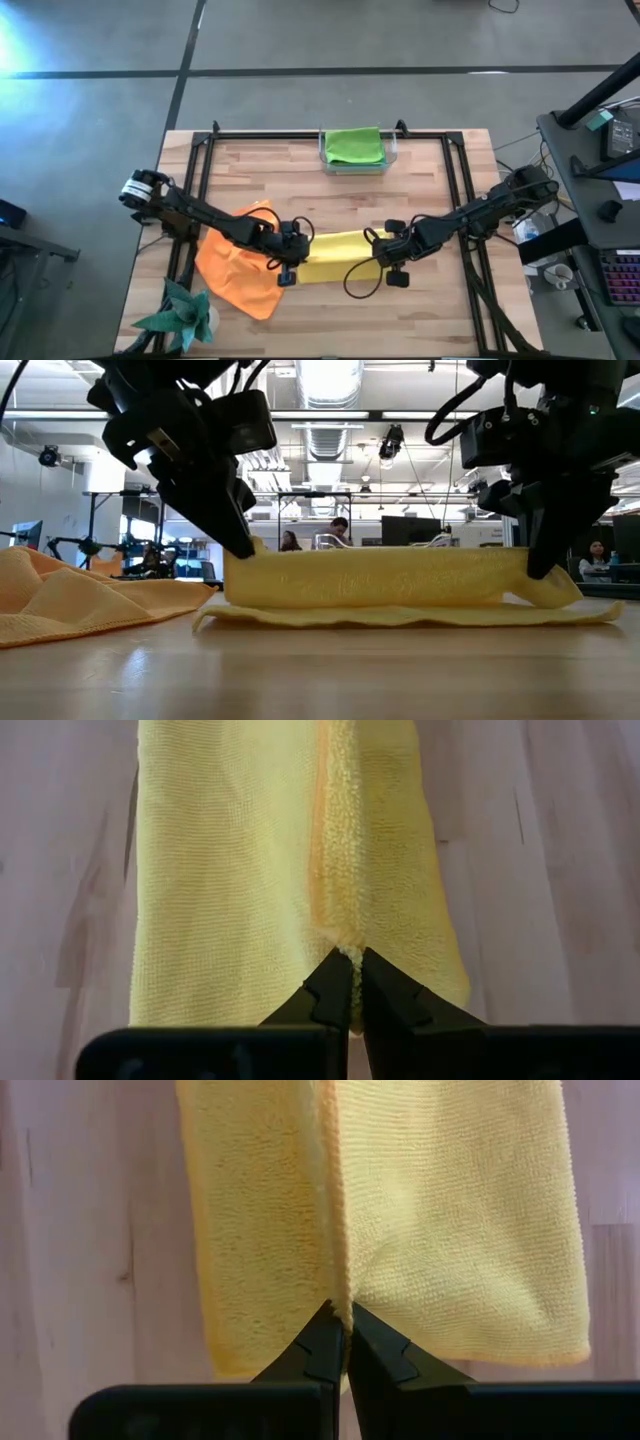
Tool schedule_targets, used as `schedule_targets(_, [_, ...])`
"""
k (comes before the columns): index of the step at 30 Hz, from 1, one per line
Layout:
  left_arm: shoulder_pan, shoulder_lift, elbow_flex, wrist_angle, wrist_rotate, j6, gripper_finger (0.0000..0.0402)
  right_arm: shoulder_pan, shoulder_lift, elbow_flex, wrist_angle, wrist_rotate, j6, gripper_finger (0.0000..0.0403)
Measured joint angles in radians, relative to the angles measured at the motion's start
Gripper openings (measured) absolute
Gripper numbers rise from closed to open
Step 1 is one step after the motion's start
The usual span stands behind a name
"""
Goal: Fold microfiber towels
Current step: Fold the yellow microfiber cloth
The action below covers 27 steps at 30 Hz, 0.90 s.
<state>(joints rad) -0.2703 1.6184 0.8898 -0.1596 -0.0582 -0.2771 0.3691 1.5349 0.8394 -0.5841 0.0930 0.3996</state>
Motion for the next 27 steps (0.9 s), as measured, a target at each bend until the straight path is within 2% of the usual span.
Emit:
schedule_targets(8, [-0.001, 0.000, 0.000, -0.008, 0.060, -0.004, 0.0002, 0.006, 0.001, 0.000, 0.040, -0.053, 0.000, 0.0018])
schedule_targets(17, [-0.001, 0.000, 0.005, -0.008, 0.137, -0.005, 0.0006, 0.007, 0.001, 0.000, 0.050, -0.074, 0.000, 0.0049])
schedule_targets(24, [0.000, 0.000, 0.004, -0.007, 0.141, -0.005, 0.0067, 0.007, 0.001, 0.000, 0.050, -0.075, 0.000, 0.0092])
schedule_targets(27, [0.000, 0.000, 0.004, -0.006, 0.177, -0.007, 0.0100, 0.007, 0.001, 0.000, 0.050, -0.076, 0.001, 0.0111])
